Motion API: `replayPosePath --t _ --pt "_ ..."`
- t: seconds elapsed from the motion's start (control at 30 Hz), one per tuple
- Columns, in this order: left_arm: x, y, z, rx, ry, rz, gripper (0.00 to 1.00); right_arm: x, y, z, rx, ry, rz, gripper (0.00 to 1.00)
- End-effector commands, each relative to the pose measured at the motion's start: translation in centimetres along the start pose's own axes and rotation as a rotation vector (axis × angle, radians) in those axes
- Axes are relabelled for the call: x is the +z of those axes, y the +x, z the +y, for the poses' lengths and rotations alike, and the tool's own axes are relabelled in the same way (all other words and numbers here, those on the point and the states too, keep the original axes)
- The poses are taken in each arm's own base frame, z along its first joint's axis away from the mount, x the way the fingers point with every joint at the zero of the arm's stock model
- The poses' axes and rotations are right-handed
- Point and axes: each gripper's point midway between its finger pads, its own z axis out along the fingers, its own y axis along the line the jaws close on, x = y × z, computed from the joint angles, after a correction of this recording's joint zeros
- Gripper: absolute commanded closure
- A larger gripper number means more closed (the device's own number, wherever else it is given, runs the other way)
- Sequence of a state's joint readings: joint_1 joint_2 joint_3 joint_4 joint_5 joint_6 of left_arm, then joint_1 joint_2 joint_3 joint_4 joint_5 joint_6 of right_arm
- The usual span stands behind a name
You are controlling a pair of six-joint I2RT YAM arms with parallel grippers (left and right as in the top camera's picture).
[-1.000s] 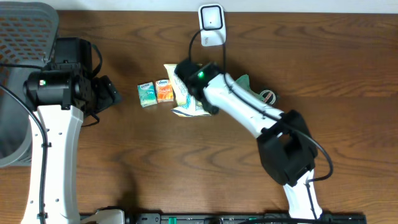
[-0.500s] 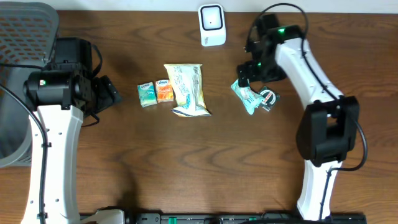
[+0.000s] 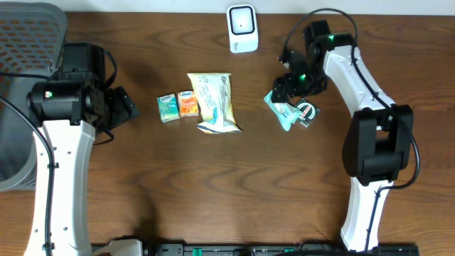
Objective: Scan the item barcode
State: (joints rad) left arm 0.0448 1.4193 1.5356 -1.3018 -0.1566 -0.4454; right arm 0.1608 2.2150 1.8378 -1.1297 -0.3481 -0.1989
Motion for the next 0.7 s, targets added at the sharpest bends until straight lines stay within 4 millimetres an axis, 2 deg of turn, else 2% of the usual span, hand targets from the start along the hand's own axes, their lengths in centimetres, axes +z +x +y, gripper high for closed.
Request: replayPosePath --t 0.0,0.17,0.3,0.43,0.5,0.6,0.63,0.67 --pt "0.2 -0.1 0.3 -0.012 -0.014 0.002 0.02 1.2 0.7 0.8 -0.025 -0.047 0.025 0.17" --pt "0.2 -0.1 0.3 -0.012 -0.014 0.002 0.02 1.7 1.0 0.7 -0.042 -0.048 0.029 0.21" --pt "0.2 -0.1 0.3 -0.012 -0.014 0.002 0.02 2.2 1.4 0.8 -0.04 -0.052 0.041 0.36" --pt "0.2 -0.1 0.3 -0.011 -0.014 0.002 0.02 2.9 1.9 0.8 -0.038 -0.054 0.054 0.41" --pt "0.2 -0.1 0.3 -0.012 -0.014 0.002 0.02 3.1 2.1 0.8 -0.035 -0.055 0.06 0.52" --pt "0.2 -0.1 0.3 -0.012 -0.014 0.002 0.02 3.1 2.1 0.6 -0.02 -0.045 0.061 0.83" --pt "0.2 -0.1 0.3 -0.012 -0.014 0.002 0.02 2.9 2.0 0.1 0.015 -0.012 0.062 0.99" --pt "0.2 -0.1 0.3 -0.011 -0.014 0.002 0.02 2.7 1.9 -0.3 0.049 0.018 0.063 0.99"
